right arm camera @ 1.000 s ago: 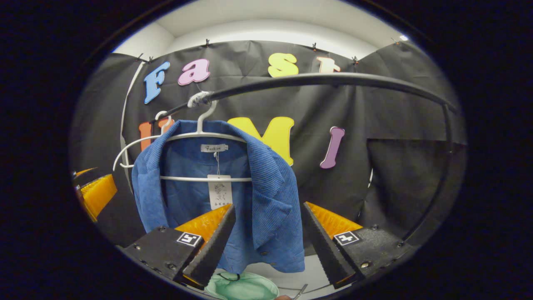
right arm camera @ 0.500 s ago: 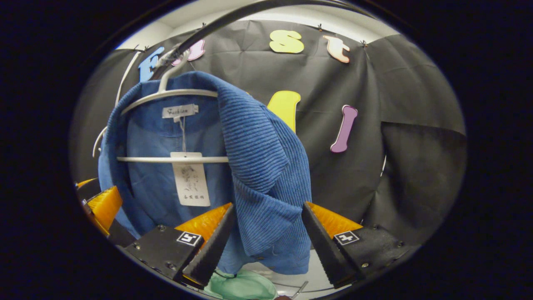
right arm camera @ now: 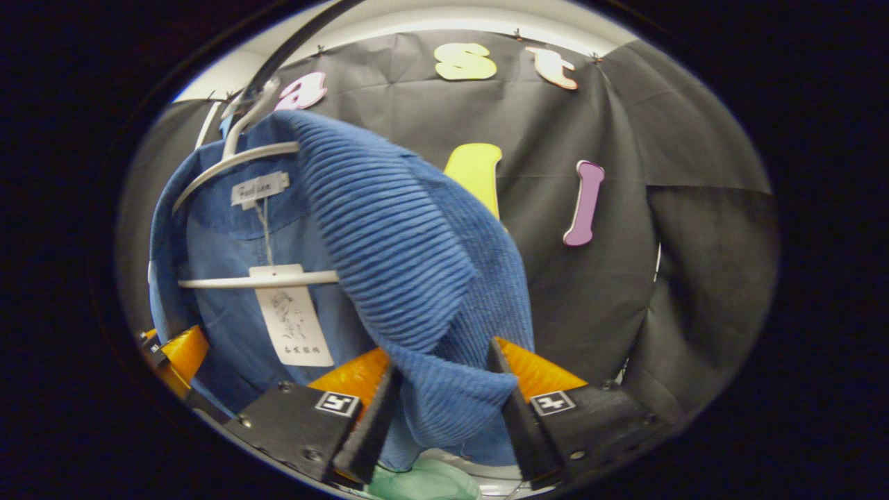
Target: Grasp the clothes on the hanger with both hands and then place them into the laundry hamper below.
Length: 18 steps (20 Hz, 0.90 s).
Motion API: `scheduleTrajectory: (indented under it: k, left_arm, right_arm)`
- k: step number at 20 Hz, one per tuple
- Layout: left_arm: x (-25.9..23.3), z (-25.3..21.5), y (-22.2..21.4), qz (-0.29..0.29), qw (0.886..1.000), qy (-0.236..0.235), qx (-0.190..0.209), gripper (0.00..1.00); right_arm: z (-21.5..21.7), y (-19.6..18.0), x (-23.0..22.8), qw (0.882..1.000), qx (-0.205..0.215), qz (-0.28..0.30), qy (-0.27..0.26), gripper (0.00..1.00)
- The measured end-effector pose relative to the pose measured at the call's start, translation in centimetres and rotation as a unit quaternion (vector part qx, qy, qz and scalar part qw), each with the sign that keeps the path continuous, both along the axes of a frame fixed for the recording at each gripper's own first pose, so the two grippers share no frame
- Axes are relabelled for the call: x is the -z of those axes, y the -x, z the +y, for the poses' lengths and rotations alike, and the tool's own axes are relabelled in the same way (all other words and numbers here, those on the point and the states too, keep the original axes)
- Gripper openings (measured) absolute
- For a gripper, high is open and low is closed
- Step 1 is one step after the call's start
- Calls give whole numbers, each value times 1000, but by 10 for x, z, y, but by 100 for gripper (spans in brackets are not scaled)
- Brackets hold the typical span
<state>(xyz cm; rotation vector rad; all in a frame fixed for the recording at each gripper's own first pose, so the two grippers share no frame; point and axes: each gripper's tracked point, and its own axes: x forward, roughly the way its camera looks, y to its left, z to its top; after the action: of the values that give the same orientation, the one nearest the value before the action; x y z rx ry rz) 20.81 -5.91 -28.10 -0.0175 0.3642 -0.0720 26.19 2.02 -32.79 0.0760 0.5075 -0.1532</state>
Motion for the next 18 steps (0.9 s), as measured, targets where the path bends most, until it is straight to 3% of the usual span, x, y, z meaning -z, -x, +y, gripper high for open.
scheduleTrajectory:
  k: [1, 3, 4, 5, 7, 8, 13, 18]
  left_arm:
    - [-1, 8, 0, 1, 1000, -1, -17, 35]
    - [-3, 4, 1, 10, 1000, 22, -12, 2]
    - [-5, 10, 1, 11, 999, 26, -21, 11]
    - [-10, 16, 0, 10, 999, 32, -29, 0]
    - [-20, 23, 1, 9, 998, 47, -34, 10]
    - [-25, 27, 1, 8, 998, 49, -36, 5]
    - [-53, 56, -8, -10, 998, 38, -58, 6]
    - [-70, 66, -16, -16, 997, 45, -52, 6]
  right_arm:
    - [-6, 1, -3, 1000, 0, -3, -5, 64]
    - [-27, 3, -11, 1000, 19, -15, -7, 40]
    - [-35, 4, -20, 999, 26, -24, -10, 29]
    - [-40, 3, -28, 999, 28, -31, -13, 19]
    - [-46, 0, -37, 998, 29, -45, -19, 15]
    - [-53, 2, -40, 999, 34, -39, -18, 14]
    - [-60, -8, -55, 996, 33, -58, -56, 12]
    - [-56, -29, -46, 985, 7, -34, -172, 13]
